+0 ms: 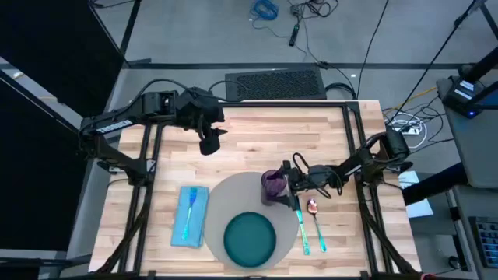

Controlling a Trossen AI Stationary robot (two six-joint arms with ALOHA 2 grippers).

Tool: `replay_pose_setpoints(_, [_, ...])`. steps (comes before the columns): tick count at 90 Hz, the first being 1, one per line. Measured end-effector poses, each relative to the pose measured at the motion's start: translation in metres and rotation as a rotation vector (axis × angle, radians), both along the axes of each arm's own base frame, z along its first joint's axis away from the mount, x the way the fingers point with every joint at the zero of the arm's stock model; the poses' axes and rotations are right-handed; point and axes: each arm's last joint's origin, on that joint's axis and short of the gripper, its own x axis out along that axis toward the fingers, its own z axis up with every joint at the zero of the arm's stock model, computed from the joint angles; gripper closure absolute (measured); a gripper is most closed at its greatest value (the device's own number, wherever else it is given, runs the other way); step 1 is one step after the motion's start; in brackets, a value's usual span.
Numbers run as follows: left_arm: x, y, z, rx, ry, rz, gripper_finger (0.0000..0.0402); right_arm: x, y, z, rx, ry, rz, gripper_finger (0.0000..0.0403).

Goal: Set table place
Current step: Put the purple glass on the gray placemat to the top of the green plate

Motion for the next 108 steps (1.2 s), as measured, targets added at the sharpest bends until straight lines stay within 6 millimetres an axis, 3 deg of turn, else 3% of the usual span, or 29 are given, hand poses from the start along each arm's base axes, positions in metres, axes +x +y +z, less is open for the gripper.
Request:
replay_pose_setpoints(38, [0.0000,0.0000,0.0000,0.000,0.000,0.000,0.0233,0.0002,0.0000,0.0020,0.003,-0.021,0.000,0.0007])
replay_pose_setpoints(53, [0.0000,-0.0001,0.0000,0.000,0.000,-0.001,0.0233,0.0005,-0.0024,0.0031,0.005,-0.033,-0.077,0.0007])
replay_pose_setpoints(77, [0.0001,0.0000,0.0000,0.000,-0.001,0.000,0.0233,0.0007,0.0017,0.0043,0.017,-0.040,-0.021,0.0007])
replay_pose_setpoints(108, [0.0001,0.0000,0.0001,0.001,-0.002,0.000,0.0233,0.0003,0.0015,-0.0003,-0.092,-0.003,-0.062,0.0007])
